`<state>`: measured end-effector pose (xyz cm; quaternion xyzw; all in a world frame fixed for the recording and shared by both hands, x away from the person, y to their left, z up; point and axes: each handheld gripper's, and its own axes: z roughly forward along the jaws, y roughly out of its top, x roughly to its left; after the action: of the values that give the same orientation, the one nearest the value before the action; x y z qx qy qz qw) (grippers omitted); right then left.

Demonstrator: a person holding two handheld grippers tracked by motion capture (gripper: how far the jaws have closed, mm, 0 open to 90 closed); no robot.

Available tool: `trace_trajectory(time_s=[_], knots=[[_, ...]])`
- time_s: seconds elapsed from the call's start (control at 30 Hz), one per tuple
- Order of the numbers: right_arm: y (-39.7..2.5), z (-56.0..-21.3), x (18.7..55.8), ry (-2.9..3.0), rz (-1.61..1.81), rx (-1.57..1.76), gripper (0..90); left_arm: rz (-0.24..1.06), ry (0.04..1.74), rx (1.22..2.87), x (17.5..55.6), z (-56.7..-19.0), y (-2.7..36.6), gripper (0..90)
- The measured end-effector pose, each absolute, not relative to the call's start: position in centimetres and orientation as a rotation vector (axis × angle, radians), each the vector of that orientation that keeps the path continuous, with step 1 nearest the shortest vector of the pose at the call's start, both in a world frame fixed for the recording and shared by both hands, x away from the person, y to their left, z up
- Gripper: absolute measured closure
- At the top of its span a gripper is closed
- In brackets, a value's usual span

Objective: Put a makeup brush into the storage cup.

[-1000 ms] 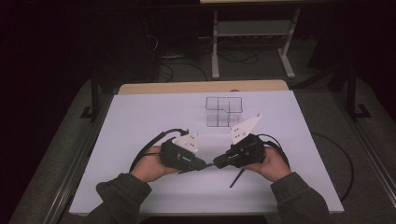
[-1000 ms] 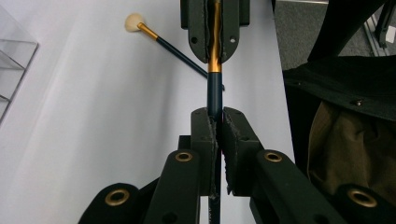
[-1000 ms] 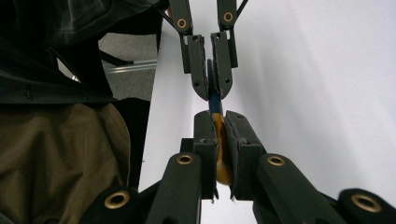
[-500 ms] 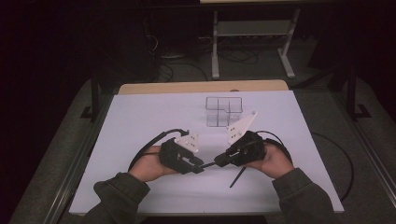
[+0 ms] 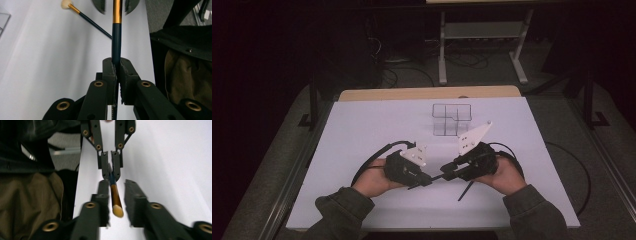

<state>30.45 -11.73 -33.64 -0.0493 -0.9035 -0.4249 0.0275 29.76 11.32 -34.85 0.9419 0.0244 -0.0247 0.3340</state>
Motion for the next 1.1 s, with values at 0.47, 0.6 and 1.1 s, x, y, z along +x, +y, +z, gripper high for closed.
trace_trajectory(time_s=[0.47,0.6,1.1], knots=[[-12.9,-34.2,30.6,-2.687,-1.454,-0.231,78.9,-0.077,0.120,2.372,29.9,-35.1,11.7,83.8],[-12.7,-34.3,30.7,-2.678,-1.421,-0.209,82.2,-0.079,0.097,2.394,29.9,-35.3,11.4,83.7],[-11.4,-32.5,30.5,-2.824,-1.202,-0.084,82.8,-0.068,0.080,2.453,29.5,-35.6,10.6,78.3]])
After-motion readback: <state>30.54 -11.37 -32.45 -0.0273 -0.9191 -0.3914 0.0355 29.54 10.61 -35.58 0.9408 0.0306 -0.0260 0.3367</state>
